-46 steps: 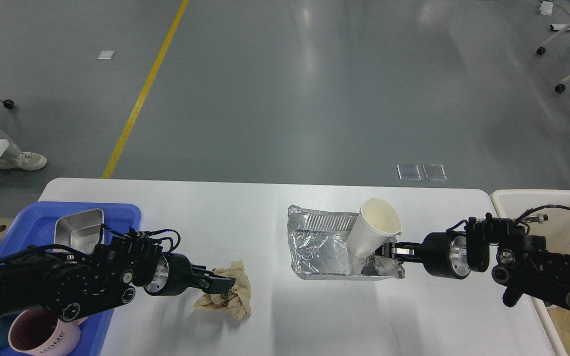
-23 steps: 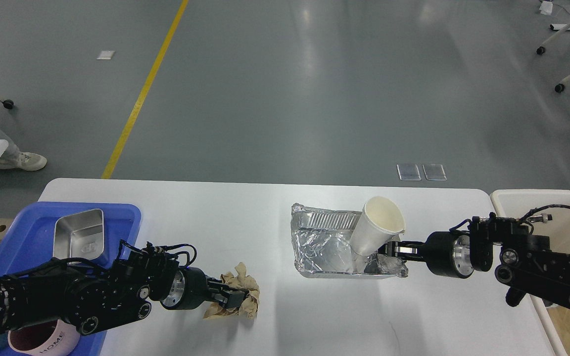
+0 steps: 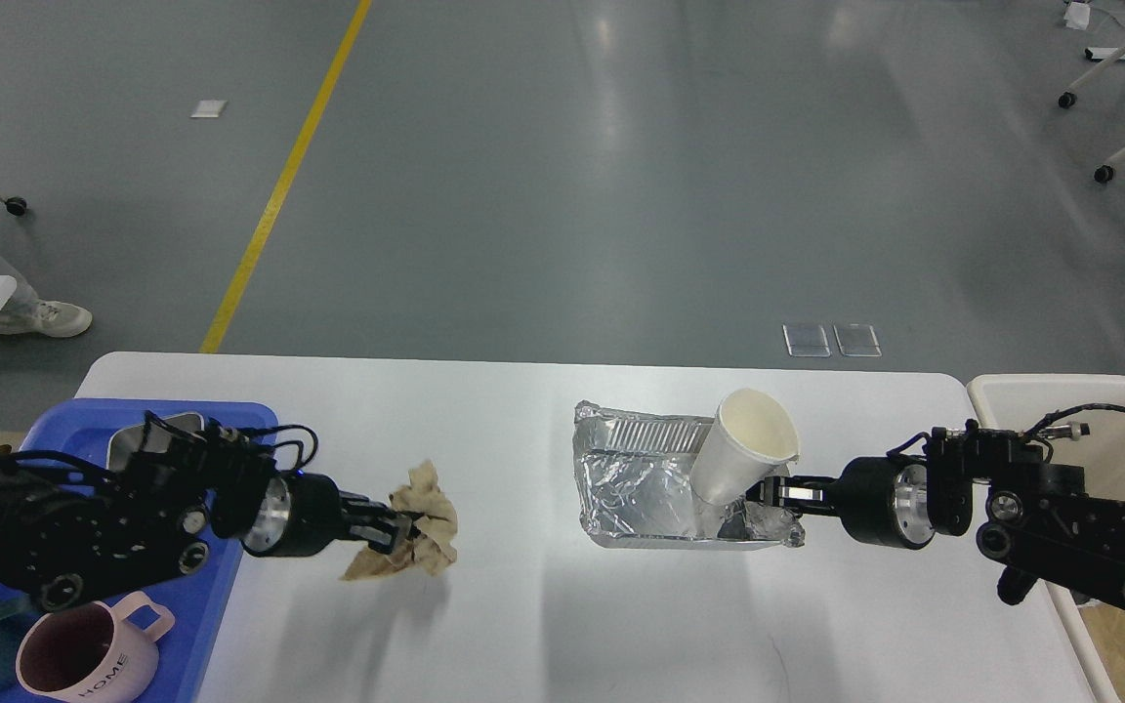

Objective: Tidy desktop
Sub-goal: 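Reach the left gripper to the beige cloth and grasp it, then lift the beige cloth with the left gripper over the foil tray, then lower the cloth into the foil tray and open the left gripper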

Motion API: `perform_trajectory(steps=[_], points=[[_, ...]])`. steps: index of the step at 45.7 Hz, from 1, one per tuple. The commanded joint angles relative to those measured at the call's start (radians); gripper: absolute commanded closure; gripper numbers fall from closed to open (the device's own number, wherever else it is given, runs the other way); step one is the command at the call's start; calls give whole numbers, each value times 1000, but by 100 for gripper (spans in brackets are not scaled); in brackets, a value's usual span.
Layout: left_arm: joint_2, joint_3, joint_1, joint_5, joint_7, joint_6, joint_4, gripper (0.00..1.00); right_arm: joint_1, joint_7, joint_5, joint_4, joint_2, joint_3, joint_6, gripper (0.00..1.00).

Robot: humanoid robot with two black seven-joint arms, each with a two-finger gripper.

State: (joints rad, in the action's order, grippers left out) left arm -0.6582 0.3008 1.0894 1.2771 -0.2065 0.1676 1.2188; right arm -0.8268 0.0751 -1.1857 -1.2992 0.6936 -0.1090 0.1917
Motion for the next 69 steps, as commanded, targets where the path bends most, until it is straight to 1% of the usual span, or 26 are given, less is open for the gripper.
perform_trajectory(steps=[1, 5, 9, 13, 16, 19, 22, 25, 26, 31, 41, 48, 60, 65, 69], points=[[-173, -41, 116, -9, -36, 49, 85, 100, 0, 0, 0, 1, -5, 0, 0, 100], [-282, -115, 188, -15, -56, 124, 125, 100, 0, 0, 0, 3, -5, 0, 0, 100], [-340, -204, 233, -41, -73, 211, 142, 100, 0, 0, 0, 3, -5, 0, 0, 100], [-347, -258, 276, -113, -80, 288, 151, 99, 0, 0, 0, 3, -8, 0, 0, 100], [-333, -262, 323, -166, -82, 322, 163, 99, 0, 0, 0, 3, -8, 0, 0, 100], [-305, -262, 362, -200, -82, 337, 166, 98, 0, 0, 0, 3, -8, 0, 0, 100], [-258, -262, 385, -225, -86, 342, 163, 98, 2, 0, 0, 3, -8, 0, 0, 100], [-199, -258, 395, -260, -109, 345, 156, 97, 0, 0, 0, 1, -5, 0, 0, 100], [-178, -256, 395, -263, -111, 345, 153, 97, 0, 0, 0, 0, -3, 0, 0, 100], [-55, -233, 403, -268, -109, 351, 145, 97, 0, 0, 1, -2, -2, -1, 0, 100], [140, -158, 405, -265, -106, 348, 65, 97, 2, 0, 0, 0, -2, -1, -1, 100], [244, -115, 400, -259, -105, 337, 15, 97, 2, 0, 0, -2, -3, -1, -3, 100], [407, -88, 388, -257, -105, 336, -119, 97, -2, 0, 1, -8, -2, -3, -5, 100], [448, -66, 386, -257, -105, 334, -150, 97, -5, 0, 1, -9, -2, -5, -5, 100], [454, -57, 386, -257, -105, 334, -156, 97, -5, 0, 1, -9, -2, -5, -5, 100]])
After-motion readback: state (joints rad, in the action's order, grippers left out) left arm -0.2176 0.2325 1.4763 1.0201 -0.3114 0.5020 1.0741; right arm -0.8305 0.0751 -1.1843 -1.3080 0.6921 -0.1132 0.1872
